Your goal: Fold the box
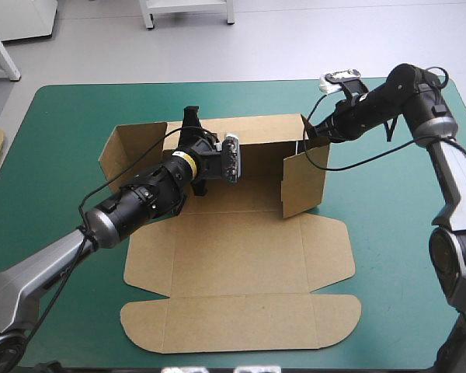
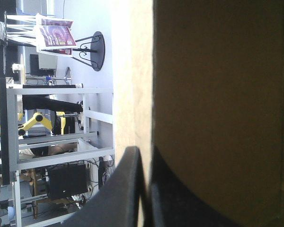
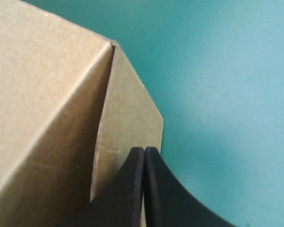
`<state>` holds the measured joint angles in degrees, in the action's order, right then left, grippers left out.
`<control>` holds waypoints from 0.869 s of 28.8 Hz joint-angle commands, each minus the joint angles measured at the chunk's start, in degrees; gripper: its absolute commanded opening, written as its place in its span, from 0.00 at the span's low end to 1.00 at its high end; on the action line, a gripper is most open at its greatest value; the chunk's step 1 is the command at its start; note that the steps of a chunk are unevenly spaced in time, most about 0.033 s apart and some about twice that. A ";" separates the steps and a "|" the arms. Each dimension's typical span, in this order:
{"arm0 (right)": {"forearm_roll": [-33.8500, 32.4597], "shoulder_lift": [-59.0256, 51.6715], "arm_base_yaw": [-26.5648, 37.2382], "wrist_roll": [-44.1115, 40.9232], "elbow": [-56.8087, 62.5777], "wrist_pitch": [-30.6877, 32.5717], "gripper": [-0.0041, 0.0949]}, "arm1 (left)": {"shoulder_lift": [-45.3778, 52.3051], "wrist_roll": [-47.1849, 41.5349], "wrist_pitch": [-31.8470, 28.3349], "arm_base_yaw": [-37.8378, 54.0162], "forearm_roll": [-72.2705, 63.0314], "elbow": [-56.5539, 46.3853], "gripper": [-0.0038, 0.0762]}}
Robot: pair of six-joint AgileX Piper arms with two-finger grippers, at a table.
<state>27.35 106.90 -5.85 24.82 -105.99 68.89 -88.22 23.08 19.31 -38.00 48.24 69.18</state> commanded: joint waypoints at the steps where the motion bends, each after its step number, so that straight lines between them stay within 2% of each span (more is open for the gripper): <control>1: 2.70 -6.77 0.23 2.80 5.38 -5.63 0.03 | 2.06 -1.56 0.57 -0.34 -0.48 1.38 0.04; 4: 6.88 -10.31 0.16 7.13 13.32 -11.49 0.02 | 2.06 -1.56 0.57 -0.34 -0.48 1.38 0.04; 9: 18.69 -16.24 0.16 20.14 26.65 -21.00 0.03 | 2.06 -1.56 0.57 -0.34 -0.48 1.38 0.04; 13: 24.61 -19.82 0.01 28.95 34.70 -25.66 0.03 | 2.06 -1.56 0.57 -0.34 -0.48 1.38 0.04; 16: 25.86 -20.63 -0.39 33.08 36.68 -25.57 0.03 | 2.06 -1.56 0.57 -0.34 -0.48 1.38 0.04; 23: 24.56 -20.39 -1.07 33.58 36.68 -25.06 0.04 | 2.06 -1.56 0.70 -0.34 -0.59 1.38 0.04; 25: 23.74 -20.39 -1.07 33.35 36.68 -22.68 0.10 | 2.06 -1.56 0.70 -0.34 -0.59 1.38 0.04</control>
<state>49.16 88.98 -6.61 57.55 -67.91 44.23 -88.22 23.04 19.42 -38.00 48.24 69.18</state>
